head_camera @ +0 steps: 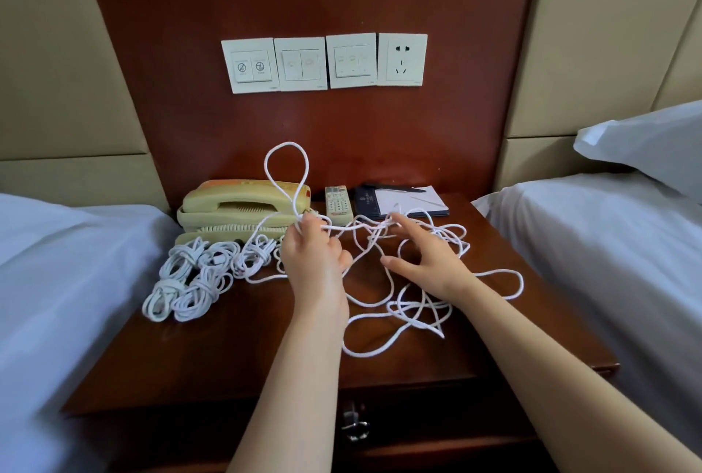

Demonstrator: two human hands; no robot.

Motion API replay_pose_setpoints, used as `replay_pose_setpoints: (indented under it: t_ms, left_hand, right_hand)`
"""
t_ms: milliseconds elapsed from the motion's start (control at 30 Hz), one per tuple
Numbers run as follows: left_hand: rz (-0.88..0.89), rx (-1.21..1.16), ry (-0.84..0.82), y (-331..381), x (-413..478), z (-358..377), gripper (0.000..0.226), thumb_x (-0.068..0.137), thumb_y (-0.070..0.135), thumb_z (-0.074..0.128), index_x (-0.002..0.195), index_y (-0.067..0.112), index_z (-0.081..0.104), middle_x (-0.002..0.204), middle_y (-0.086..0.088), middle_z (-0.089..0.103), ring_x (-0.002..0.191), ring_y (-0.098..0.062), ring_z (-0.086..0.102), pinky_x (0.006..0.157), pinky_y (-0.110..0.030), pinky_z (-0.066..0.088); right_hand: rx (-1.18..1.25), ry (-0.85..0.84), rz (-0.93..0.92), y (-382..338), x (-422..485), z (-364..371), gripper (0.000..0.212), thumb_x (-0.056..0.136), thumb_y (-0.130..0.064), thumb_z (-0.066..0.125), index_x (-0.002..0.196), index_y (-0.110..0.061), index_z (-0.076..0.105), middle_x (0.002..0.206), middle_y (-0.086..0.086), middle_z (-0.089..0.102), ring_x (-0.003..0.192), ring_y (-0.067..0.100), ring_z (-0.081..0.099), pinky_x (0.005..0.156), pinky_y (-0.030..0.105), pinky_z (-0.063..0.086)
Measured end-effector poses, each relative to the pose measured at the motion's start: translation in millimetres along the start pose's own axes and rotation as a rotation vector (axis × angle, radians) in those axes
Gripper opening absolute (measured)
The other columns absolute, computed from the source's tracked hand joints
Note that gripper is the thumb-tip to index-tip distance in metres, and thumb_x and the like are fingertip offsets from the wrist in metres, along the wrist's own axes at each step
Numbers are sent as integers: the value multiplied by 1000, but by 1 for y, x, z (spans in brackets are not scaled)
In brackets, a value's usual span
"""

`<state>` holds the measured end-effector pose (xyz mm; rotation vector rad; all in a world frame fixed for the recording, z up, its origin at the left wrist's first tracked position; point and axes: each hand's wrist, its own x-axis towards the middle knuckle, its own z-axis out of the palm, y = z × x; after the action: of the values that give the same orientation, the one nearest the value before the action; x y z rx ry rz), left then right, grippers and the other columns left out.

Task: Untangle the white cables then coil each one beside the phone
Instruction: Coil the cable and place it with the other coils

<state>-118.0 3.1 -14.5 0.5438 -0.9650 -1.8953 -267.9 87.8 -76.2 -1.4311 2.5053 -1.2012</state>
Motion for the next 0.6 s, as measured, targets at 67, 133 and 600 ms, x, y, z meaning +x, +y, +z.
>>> replay_pose_setpoints:
  t_ms: [67,133,600]
  left_hand:
    - [8,-31,14,5,1,-2,33,102,17,37,69,13,36,44,12,22,36,-3,18,36,-16,16]
    - [14,-69,26,8,1,-4,33,102,16,37,68,14,35,45,11,21,37,-4,17,37,-17,15]
    - [-56,-125,24,13,5,-9,34,102,16,38,68,14,34,47,10,20,36,-4,16,36,-17,17]
  right_hand:
    - [-18,0,12,3,8,1,77,84,-45,65,148,-32,23,142,-6,47,133,13,40,110,38,34]
    - [-18,7,25,5,14,2,79,82,-46,67,147,-34,24,141,-7,47,132,11,40,110,38,33]
    - [-64,-14,95,-6,46,2,56,87,-30,66,134,-28,37,100,0,58,88,15,56,85,32,45]
